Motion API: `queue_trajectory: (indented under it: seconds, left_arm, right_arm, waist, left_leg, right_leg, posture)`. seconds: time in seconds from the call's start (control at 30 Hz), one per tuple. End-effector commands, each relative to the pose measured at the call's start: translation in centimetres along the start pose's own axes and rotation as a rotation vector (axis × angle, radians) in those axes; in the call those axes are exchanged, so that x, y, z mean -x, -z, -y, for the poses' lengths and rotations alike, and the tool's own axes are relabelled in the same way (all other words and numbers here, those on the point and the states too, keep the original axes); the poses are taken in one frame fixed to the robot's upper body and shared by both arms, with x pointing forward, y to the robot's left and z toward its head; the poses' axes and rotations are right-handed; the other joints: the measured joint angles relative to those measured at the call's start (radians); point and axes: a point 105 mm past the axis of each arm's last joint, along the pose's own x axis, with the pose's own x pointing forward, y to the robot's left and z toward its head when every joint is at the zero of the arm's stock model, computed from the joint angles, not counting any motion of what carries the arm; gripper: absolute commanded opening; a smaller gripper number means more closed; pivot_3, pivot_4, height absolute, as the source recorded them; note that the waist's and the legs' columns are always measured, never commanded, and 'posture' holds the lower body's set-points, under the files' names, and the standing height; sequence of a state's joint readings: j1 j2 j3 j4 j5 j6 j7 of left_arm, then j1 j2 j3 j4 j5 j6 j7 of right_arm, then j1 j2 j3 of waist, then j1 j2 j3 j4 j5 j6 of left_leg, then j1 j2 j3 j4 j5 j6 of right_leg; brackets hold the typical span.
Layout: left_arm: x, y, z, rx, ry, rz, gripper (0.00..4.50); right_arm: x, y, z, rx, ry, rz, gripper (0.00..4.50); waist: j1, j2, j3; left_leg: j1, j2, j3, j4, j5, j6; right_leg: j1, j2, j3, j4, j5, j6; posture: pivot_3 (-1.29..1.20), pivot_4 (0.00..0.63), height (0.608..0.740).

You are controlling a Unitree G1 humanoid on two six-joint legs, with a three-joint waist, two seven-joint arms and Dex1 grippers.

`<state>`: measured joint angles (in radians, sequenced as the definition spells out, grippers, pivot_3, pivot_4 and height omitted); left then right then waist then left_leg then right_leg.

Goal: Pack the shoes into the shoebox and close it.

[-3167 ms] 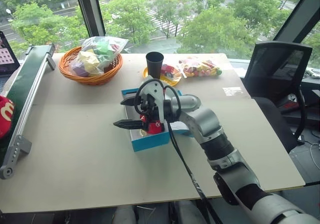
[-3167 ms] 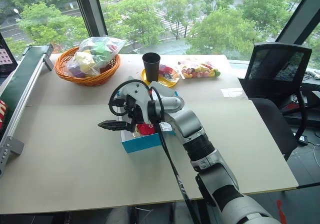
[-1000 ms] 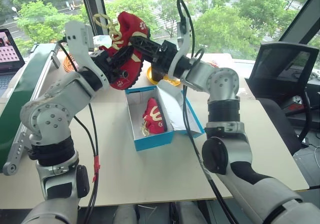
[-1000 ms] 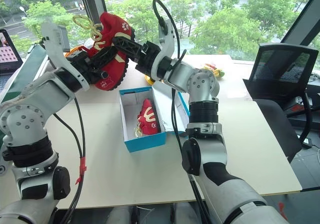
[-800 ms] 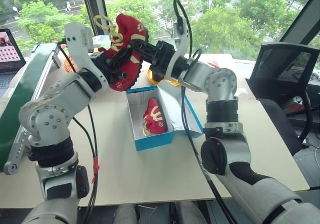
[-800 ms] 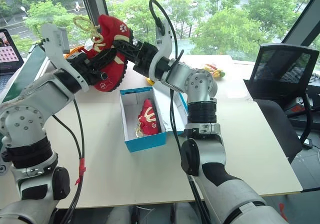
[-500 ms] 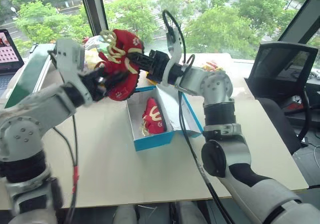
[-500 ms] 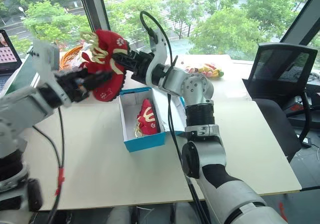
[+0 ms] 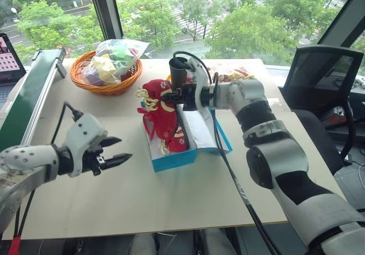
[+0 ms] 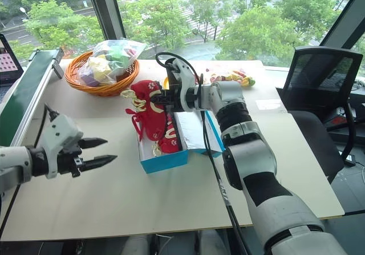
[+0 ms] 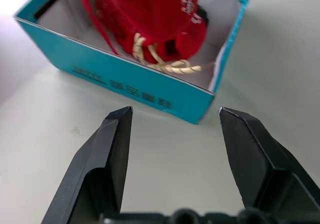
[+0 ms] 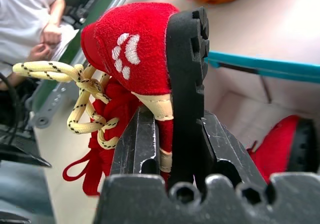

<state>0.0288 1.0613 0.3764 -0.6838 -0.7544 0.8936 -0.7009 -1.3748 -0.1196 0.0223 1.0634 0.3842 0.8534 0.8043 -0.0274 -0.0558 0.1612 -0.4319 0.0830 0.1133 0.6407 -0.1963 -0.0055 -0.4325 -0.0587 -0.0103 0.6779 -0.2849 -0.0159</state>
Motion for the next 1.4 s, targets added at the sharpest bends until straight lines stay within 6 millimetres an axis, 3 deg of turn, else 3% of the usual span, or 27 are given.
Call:
queue_trajectory:
  seconds: [0.03, 0.3, 0.4, 0.5, 0.63, 0.83, 1.0, 1.1, 1.27, 1.4]
  left_arm:
    - [0.5, -0.6, 0.4, -0.02, -0.037, 0.037, 2.94]
    - [0.4, 0.0, 2.0, 0.023, -0.068, 0.054, 2.94]
    - [0.5, 0.1, 2.3, 0.03, -0.088, 0.056, 2.94]
    - [0.6, 0.2, 2.6, 0.036, -0.103, 0.059, 2.94]
    - [0.4, 0.3, 3.0, 0.041, -0.115, 0.061, 2.94]
    - [0.4, 0.4, 3.2, 0.043, -0.13, 0.059, 2.94]
    - [0.1, 0.2, 3.1, 0.039, -0.128, 0.067, 2.94]
    - [0.0, 0.1, 3.0, 0.037, -0.127, 0.07, 2.94]
    - [-0.2, 0.1, 2.9, 0.031, -0.118, 0.066, 2.94]
    - [-0.3, -0.1, 2.7, 0.023, -0.114, 0.067, 2.94]
  right_arm:
    - [-0.2, 0.1, 0.0, 0.002, -0.007, -0.006, 0.48]
    - [-1.5, 3.0, 1.9, 0.146, 0.11, -0.136, 0.48]
    - [-2.4, 4.9, 3.3, 0.318, 0.221, -0.241, 0.48]
    - [-3.4, 7.2, 3.6, 0.386, 0.226, -0.318, 0.48]
    - [-3.3, 9.4, 5.1, 0.537, 0.283, -0.432, 0.48]
    - [-1.8, 10.4, 8.4, 0.796, 0.459, -0.54, 0.48]
    - [-1.4, 10.2, 9.4, 1.001, 0.516, -0.595, 0.48]
    - [-2.1, 9.8, 8.5, 0.948, 0.483, -0.552, 0.48]
    - [-3.3, 10.8, 4.5, 0.607, 0.194, -0.561, 0.48]
    - [-2.6, 11.8, 4.7, 0.611, 0.161, -0.641, 0.48]
  waist:
    - [0.0, 0.0, 0.0]
    - [-0.005, 0.0, 0.0]
    - [-0.007, 0.0, 0.0]
    - [-0.011, 0.001, -0.001]
    - [-0.014, 0.005, -0.008]
    - [-0.01, 0.021, -0.02]
    - [0.004, 0.033, -0.026]
    - [0.013, 0.032, -0.028]
    - [0.014, 0.031, -0.029]
    - [0.011, 0.026, -0.032]
  left_leg:
    - [0.0, 0.0, 0.0, 0.0, 0.0, 0.0]
    - [0.0, 0.0, -0.001, 0.0, 0.0, 0.0]
    - [0.002, 0.0, -0.002, 0.0, 0.0, 0.0]
    - [0.007, 0.0, -0.003, 0.0, 0.0, 0.0]
    - [0.015, 0.001, -0.004, 0.0, -0.001, 0.0]
    - [0.037, 0.001, -0.004, -0.002, -0.006, -0.008]
    - [0.05, 0.0, -0.005, -0.002, -0.006, -0.008]
    - [0.053, 0.0, -0.006, -0.002, -0.006, -0.009]
    - [0.052, -0.001, -0.006, -0.004, -0.006, -0.008]
    - [0.049, -0.002, -0.006, -0.011, -0.007, -0.007]
  right_leg:
    - [0.0, 0.0, 0.0, 0.0, 0.0, 0.0]
    - [0.0, 0.0, 0.001, 0.001, 0.0, 0.0]
    - [0.001, 0.0, 0.001, 0.002, 0.0, 0.0]
    - [0.006, 0.0, 0.001, 0.001, 0.0, 0.0]
    - [0.013, -0.001, 0.001, 0.0, 0.0, 0.0]
    - [0.03, -0.002, 0.001, -0.001, -0.002, -0.002]
    - [0.041, -0.004, 0.001, -0.004, -0.006, -0.007]
    - [0.044, -0.006, 0.001, -0.005, -0.007, -0.003]
    - [0.043, -0.011, -0.001, -0.005, -0.007, -0.003]
    - [0.043, -0.008, -0.002, -0.009, -0.005, -0.002]
  posture:
    - [0.0, 0.15, 0.737]
    - [0.0, 0.15, 0.737]
    - [0.0, 0.15, 0.737]
    - [0.0, 0.15, 0.737]
    - [0.0, 0.15, 0.737]
    - [0.0, 0.15, 0.737]
    - [0.0, 0.15, 0.737]
    - [0.0, 0.15, 0.737]
    - [0.0, 0.15, 0.737]
    - [0.0, 0.15, 0.737]
